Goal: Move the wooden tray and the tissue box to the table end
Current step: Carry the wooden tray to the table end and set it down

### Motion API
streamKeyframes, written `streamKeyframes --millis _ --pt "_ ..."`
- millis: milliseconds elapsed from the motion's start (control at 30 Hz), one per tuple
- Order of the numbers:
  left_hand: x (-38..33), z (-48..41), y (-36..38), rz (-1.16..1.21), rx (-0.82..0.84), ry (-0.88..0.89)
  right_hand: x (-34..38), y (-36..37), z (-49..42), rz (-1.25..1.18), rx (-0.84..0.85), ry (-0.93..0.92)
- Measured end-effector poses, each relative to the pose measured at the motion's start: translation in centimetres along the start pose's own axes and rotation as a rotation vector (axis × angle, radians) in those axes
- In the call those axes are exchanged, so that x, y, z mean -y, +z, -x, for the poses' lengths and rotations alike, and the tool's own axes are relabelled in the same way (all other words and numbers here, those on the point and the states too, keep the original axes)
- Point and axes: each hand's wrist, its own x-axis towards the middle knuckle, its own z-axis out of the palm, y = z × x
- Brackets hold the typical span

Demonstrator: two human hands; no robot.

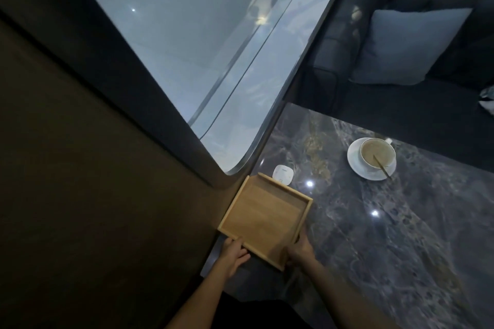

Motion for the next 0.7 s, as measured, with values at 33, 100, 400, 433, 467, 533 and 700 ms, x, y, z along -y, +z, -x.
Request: streamKeyframes --millis 33,100,400,433,467,533,700 --pt "-0.1 -0.2 0.0 -0.017 0.003 -0.008 0.5 -0.1 0.4 -0.008 -0.008 0.006" --pt "-0.3 0.0 0.1 -0.031 -0.001 -0.009 0.8 0.0 0.5 -0.034 -0.026 0.014" --pt "-0.5 -0.1 -0.2 -0.082 -0.099 0.01 0.5 -0.5 -0.2 -0.073 -0.005 -0.072" --pt "-0.6 -0.2 -0.4 -0.072 -0.123 0.015 0.6 -1.0 -0.2 -0.142 -0.02 -0.108" --pt "-0.8 -0.3 -0.5 -0.06 -0.144 0.02 0.9 -1.6 -0.3 -0.244 -0.031 -0.121" --pt "-1.2 -0.2 -0.6 -0.04 -0.158 0.033 1.8 -2.8 -0.8 -0.485 -0.02 -0.067" --pt "-2.0 0.0 -0.6 -0.012 -0.156 0.056 4.0 -3.6 -2.3 -0.696 0.018 0.133"
